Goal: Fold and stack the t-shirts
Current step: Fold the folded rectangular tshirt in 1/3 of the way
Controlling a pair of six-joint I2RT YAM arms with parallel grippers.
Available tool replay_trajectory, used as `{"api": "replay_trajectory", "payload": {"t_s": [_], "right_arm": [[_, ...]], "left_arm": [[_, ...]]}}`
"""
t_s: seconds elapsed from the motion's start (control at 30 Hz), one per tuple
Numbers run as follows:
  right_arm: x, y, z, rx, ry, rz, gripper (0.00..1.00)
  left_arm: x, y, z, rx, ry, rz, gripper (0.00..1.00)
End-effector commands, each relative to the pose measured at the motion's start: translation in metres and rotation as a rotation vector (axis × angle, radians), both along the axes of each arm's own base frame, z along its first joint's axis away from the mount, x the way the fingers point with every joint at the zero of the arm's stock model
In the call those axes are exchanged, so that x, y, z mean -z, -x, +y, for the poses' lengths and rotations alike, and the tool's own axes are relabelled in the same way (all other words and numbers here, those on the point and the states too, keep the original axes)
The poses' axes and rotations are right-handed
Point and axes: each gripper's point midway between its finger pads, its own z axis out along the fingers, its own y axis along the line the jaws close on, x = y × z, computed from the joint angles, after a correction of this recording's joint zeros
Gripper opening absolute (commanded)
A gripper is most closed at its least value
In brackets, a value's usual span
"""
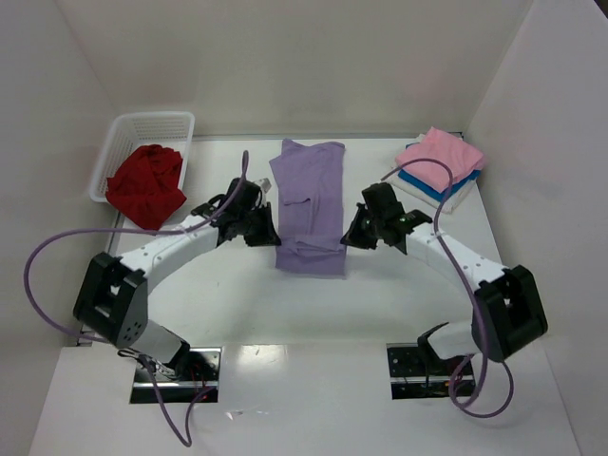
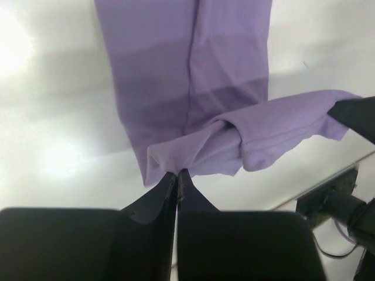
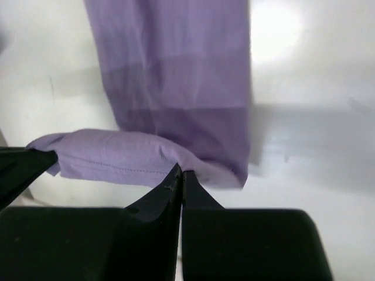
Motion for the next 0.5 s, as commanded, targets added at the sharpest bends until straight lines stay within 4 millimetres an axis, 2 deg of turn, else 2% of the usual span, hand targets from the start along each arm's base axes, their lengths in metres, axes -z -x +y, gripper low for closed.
{"api": "replay_trajectory", "payload": {"t_s": [0.0,0.03,0.07,0.1,0.17,0.2,0.23,0.3,0.4,0.43,0.47], "right_arm": [[-0.02,-0.051,-0.012,0.018,0.022,-0.117,0.0],[-0.02,-0.059,-0.014,0.018,0.023,-0.124,0.0],[-0.012,-0.067,-0.015,0.023,0.02,-0.101,0.0],[-0.021,-0.083,-0.019,0.037,0.017,-0.132,0.0],[-0.02,-0.097,-0.018,0.03,0.021,-0.133,0.0],[-0.018,-0.109,-0.014,0.019,0.03,-0.133,0.0],[-0.017,-0.114,-0.012,0.01,0.038,-0.136,0.0],[-0.011,-0.131,-0.01,0.015,0.034,-0.128,0.0],[-0.009,-0.148,-0.007,0.008,0.029,-0.136,0.0],[0.003,-0.151,-0.006,-0.001,0.044,-0.116,0.0],[0.008,-0.154,-0.005,-0.001,0.046,-0.109,0.0]], "left_arm": [[0.001,-0.037,-0.003,0.095,-0.016,-0.063,0.0],[0.001,-0.041,-0.005,0.113,0.0,-0.055,0.0],[0.001,-0.05,-0.006,0.116,0.009,-0.062,0.0],[0.002,-0.065,-0.006,0.104,0.019,-0.063,0.0],[0.004,-0.077,-0.009,0.13,0.022,-0.07,0.0],[0.014,-0.085,-0.007,0.129,0.017,-0.053,0.0],[0.007,-0.095,-0.01,0.137,0.019,-0.078,0.0],[0.015,-0.107,-0.005,0.115,0.014,-0.064,0.0],[0.019,-0.124,0.002,0.1,0.015,-0.066,0.0],[0.02,-0.129,0.004,0.095,0.021,-0.062,0.0],[0.03,-0.131,0.004,0.104,0.01,-0.05,0.0]]}}
